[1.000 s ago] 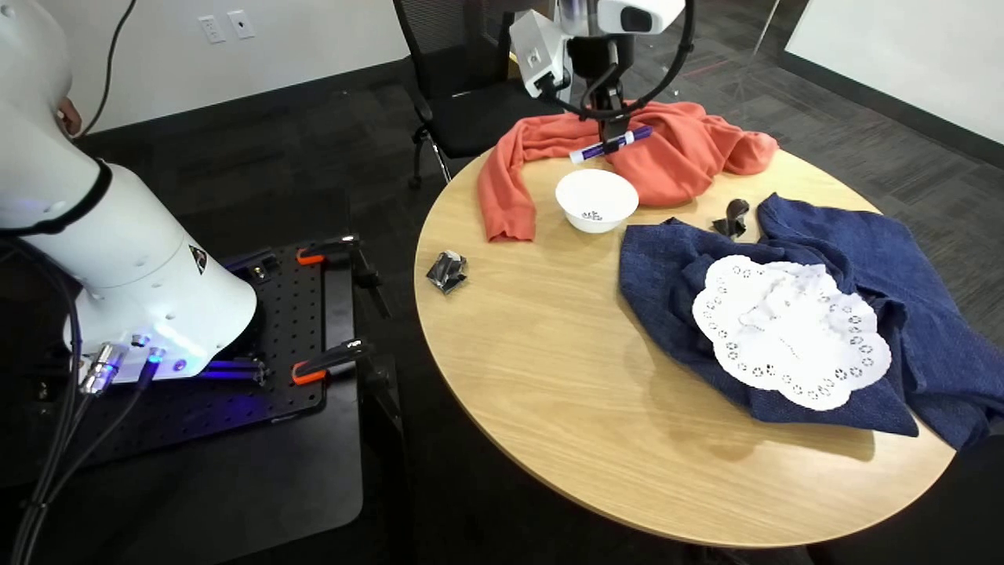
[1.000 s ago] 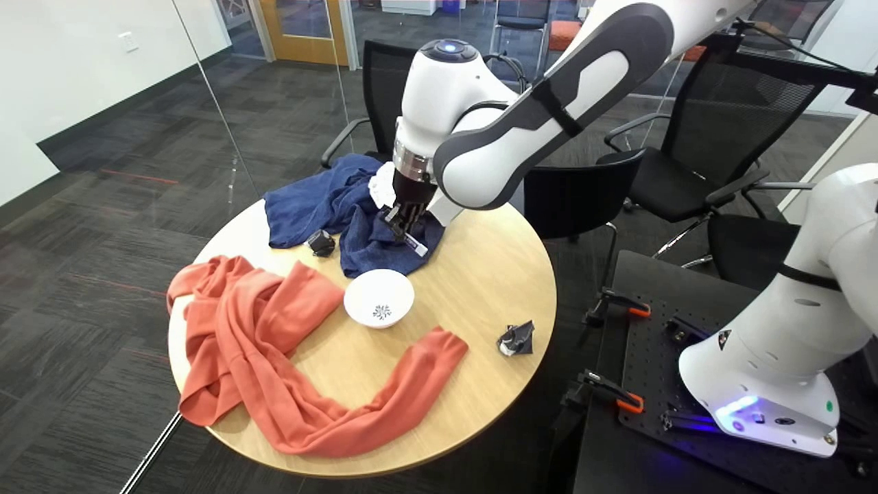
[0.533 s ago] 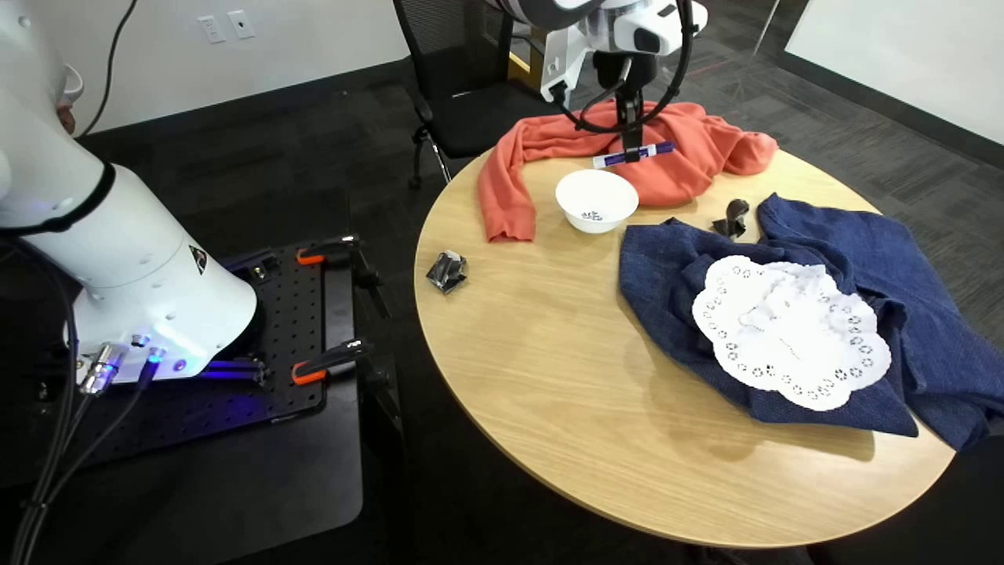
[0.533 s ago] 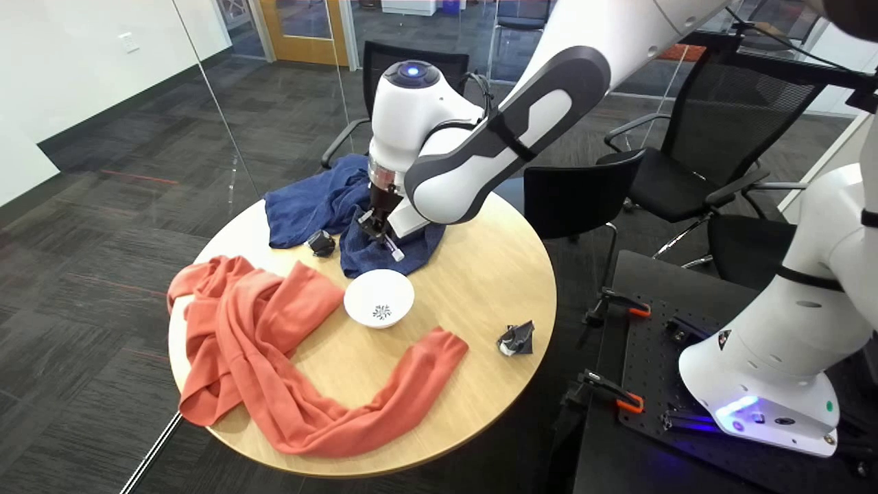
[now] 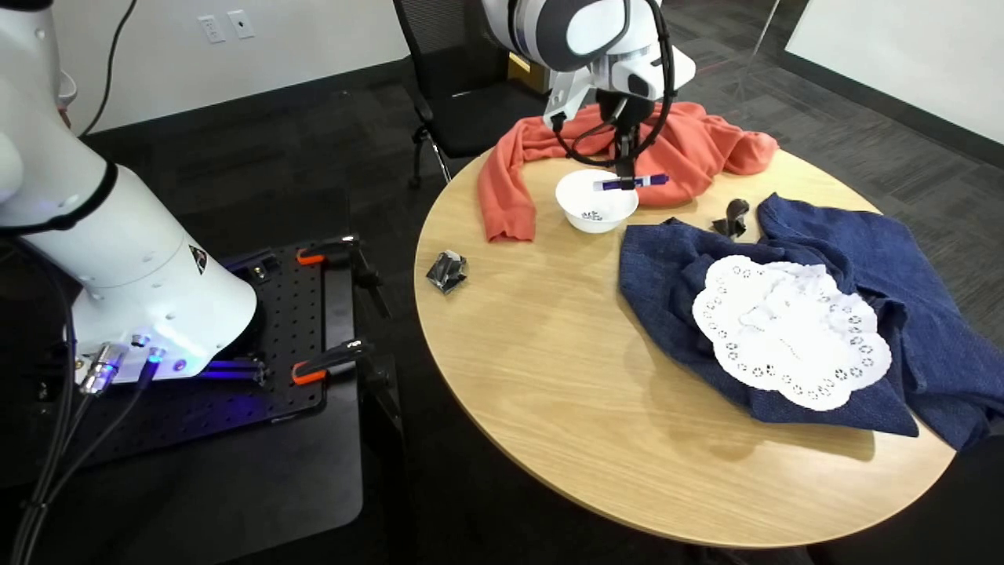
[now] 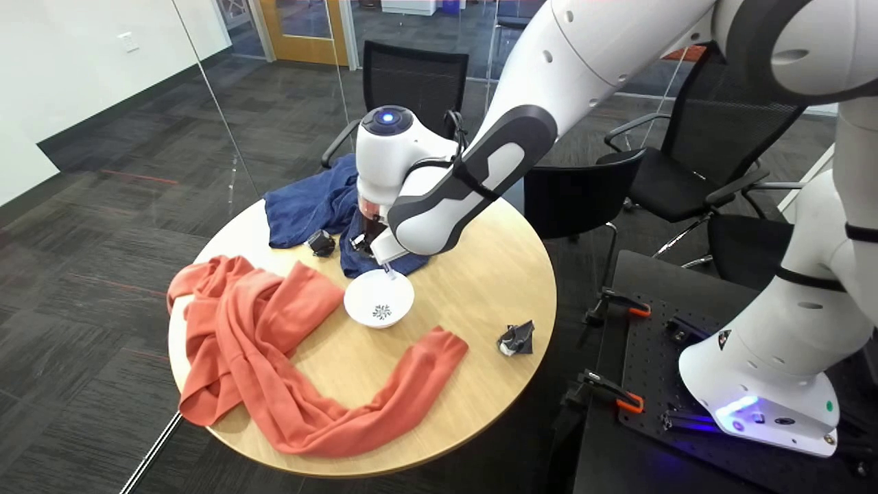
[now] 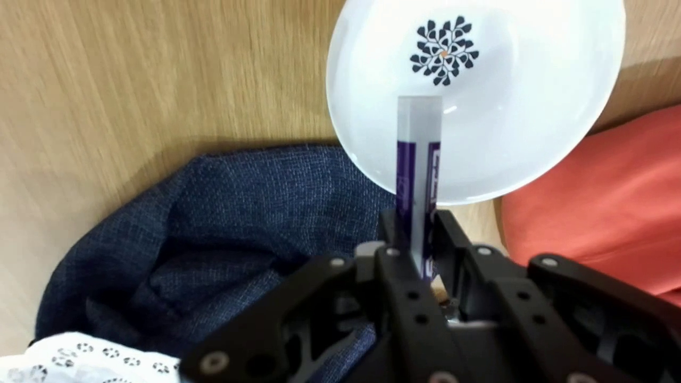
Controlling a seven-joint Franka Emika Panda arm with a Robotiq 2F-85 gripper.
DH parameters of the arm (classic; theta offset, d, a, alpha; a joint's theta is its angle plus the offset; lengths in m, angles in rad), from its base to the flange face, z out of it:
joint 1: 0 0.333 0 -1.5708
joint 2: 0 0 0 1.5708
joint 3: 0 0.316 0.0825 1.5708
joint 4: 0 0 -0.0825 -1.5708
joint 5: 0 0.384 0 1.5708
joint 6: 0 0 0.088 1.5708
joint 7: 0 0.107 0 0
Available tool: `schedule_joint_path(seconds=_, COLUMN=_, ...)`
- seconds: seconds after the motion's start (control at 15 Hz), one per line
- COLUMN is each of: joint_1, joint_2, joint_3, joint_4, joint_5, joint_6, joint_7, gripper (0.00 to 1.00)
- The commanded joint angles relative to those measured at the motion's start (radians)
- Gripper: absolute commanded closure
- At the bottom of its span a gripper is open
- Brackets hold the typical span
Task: Put the marker in the bowl
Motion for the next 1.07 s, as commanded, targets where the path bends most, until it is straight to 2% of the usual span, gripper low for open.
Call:
schedule_joint_path(seconds=0.0, joint_1=0.031, joint_2=0.042, joint_3=-0.018, joint_4=0.037, joint_5=0.004, joint_6=-0.027, joint_7=0.036, gripper=0.95)
schedule_joint_path(seconds=0.53, joint_1=0.057, joint_2=0.051, joint_3=-0.004, joint_4=0.018, joint_5=0.011, joint_6=-0.017, joint_7=0.015, gripper=0.95)
schedule_joint_path(seconds=0.6, joint_1=0.057, joint_2=0.049, joint_3=-0.002, joint_4=0.017, joint_5=0.012, joint_6=-0.018, joint_7=0.013, gripper=0.56)
schedule_joint_path(seconds=0.67, joint_1=0.051, joint_2=0.047, joint_3=0.008, joint_4=0.015, joint_5=0.019, joint_6=-0.02, joint_7=0.002, gripper=0.55)
schedule_joint_path(seconds=1.0, joint_1=0.047, joint_2=0.04, joint_3=0.013, joint_4=0.01, joint_5=0.026, joint_6=-0.016, joint_7=-0.001, gripper=0.19)
